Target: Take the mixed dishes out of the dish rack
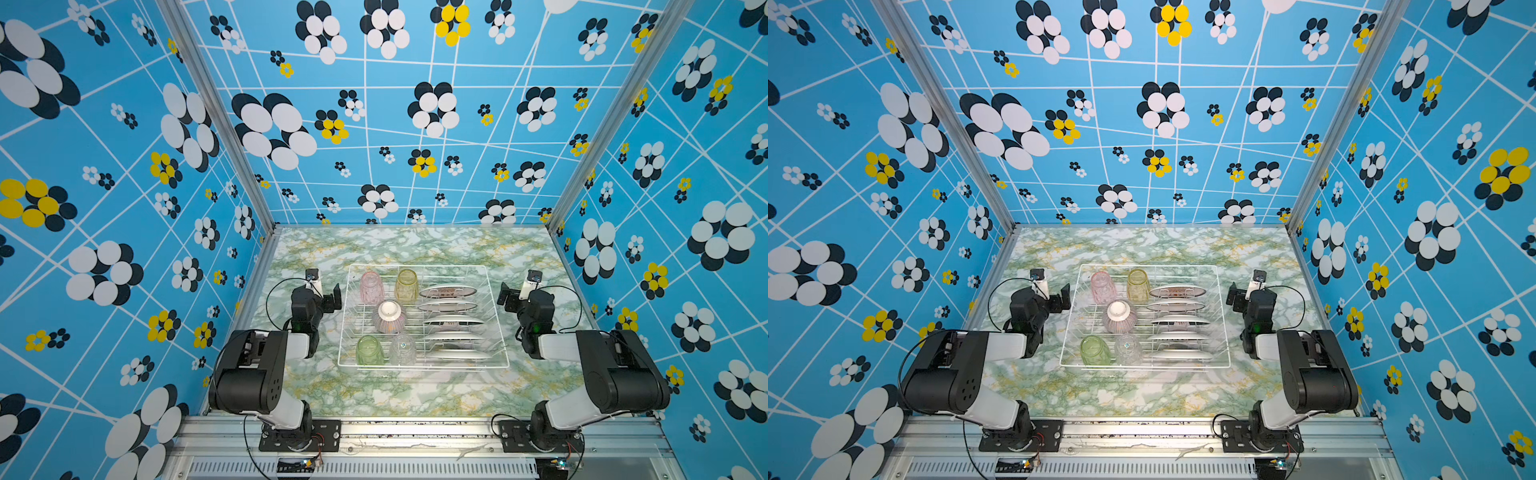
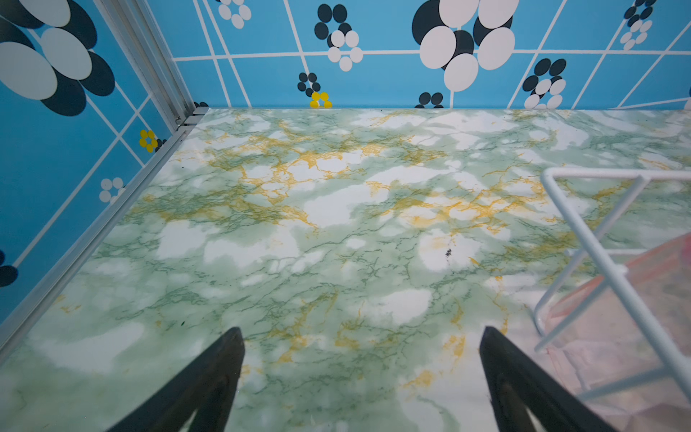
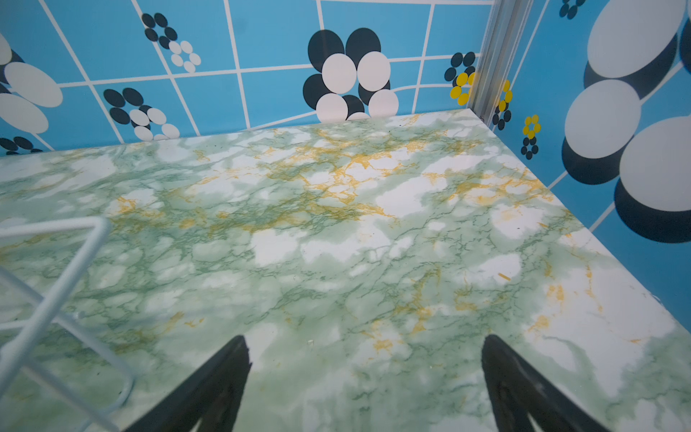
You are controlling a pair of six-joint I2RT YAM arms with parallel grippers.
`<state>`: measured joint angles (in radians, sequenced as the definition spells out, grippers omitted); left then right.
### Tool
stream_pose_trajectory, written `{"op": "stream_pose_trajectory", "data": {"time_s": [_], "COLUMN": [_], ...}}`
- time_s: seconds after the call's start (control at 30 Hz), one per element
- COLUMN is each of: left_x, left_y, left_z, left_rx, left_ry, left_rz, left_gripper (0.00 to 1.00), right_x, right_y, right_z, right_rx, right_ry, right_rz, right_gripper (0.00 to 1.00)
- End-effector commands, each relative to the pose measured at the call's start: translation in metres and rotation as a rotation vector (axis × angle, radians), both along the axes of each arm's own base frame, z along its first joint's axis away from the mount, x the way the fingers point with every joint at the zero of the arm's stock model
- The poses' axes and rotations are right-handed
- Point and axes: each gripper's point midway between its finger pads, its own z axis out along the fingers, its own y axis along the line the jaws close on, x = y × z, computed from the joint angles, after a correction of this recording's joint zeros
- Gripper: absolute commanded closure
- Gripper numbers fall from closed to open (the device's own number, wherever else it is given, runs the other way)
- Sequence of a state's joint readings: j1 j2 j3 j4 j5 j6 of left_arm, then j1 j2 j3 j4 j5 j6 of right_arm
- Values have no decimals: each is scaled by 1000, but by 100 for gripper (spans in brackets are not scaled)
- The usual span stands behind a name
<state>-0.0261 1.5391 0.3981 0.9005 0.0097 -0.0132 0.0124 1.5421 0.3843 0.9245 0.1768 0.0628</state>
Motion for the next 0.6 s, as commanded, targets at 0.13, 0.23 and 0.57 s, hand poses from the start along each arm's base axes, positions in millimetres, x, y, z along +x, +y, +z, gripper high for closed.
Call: {"op": "stream_pose_trajectory", "data": {"time_s": [0.13, 0.23, 0.57], "left_x": [-2, -3, -2], "left_y": [3, 3, 4], "left_z": [-6, -6, -6], "left_rx": [17, 17, 17], "left_ry": [16, 17, 17], "left_rz": [8, 8, 9], "left_gripper": [10, 10, 1], "right_x": [-2, -2, -2], "right_y": [-1, -1, 0], "right_z": [-5, -5, -6], "right_rx": [-12, -13, -12], "right_ry": [14, 13, 18], "right_rz": [4, 5, 7], "right_gripper": [1, 1, 1]}}
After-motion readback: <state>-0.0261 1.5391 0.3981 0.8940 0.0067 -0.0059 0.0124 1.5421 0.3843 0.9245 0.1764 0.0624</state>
